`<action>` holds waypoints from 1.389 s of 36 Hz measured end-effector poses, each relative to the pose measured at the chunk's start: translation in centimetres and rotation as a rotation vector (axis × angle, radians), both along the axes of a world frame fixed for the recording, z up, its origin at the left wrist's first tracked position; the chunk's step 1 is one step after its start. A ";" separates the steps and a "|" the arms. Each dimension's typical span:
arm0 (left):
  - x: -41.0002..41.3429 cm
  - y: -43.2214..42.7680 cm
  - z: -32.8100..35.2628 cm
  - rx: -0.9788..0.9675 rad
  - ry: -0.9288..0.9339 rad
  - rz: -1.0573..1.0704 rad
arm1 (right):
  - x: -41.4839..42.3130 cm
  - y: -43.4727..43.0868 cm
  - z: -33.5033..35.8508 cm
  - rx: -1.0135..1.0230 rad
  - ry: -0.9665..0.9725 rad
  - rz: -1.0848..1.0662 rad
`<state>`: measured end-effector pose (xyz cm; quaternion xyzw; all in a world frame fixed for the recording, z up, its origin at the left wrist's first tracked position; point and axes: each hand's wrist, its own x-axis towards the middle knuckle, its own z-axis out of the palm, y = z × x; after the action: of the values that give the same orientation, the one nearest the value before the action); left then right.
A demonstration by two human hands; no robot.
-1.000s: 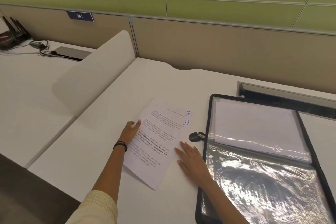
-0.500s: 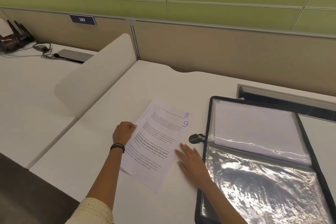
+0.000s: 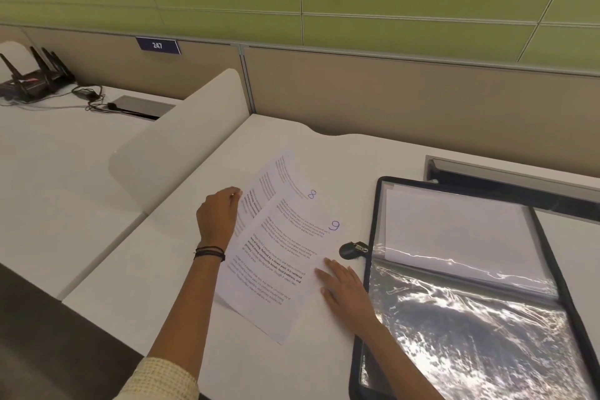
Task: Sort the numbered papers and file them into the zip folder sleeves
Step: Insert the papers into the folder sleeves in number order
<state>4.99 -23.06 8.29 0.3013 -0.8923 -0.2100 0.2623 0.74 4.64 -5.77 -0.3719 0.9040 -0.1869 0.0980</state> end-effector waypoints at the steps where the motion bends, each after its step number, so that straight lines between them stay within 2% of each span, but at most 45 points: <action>1: 0.0 0.2 0.5 -0.037 0.023 -0.006 | -0.1 0.0 -0.1 -0.008 -0.017 0.016; 5: -0.2 1.0 2.7 -0.138 0.078 -0.019 | -0.7 -0.1 1.2 -0.105 -0.108 -0.006; 10: -0.4 1.8 4.7 -0.190 0.050 -0.059 | -1.6 0.5 2.7 -0.135 -0.205 -0.060; 15: -0.4 2.9 6.2 -0.221 0.040 -0.167 | -2.3 2.3 3.8 -0.171 -0.202 -0.099; 19: -0.1 3.6 7.3 -0.226 -0.013 -0.330 | -2.9 3.6 4.5 -0.318 -0.191 -0.168; 24: 0.2 5.2 8.8 -0.154 -0.088 -0.450 | -3.8 5.6 6.7 -0.587 -0.253 -0.264; 32: -0.1 8.0 11.0 0.030 -0.200 -0.667 | -5.8 9.2 10.2 -0.762 -0.356 -0.410; 37: -0.5 10.6 12.0 0.203 -0.222 -0.873 | -6.8 11.9 11.4 -0.773 -0.470 -0.443; 42: -1.4 12.5 11.8 0.259 -0.234 -0.936 | -6.4 14.9 12.4 -0.804 -0.596 -0.418; 50: -3.0 15.0 10.7 0.299 -0.257 -0.957 | -5.8 19.0 12.7 -0.875 -0.546 -0.496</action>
<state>2.00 -8.08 18.95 -0.0832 -0.9155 -0.3931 -0.0208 -5.01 23.61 6.95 -0.0929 0.7445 -0.6506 0.1180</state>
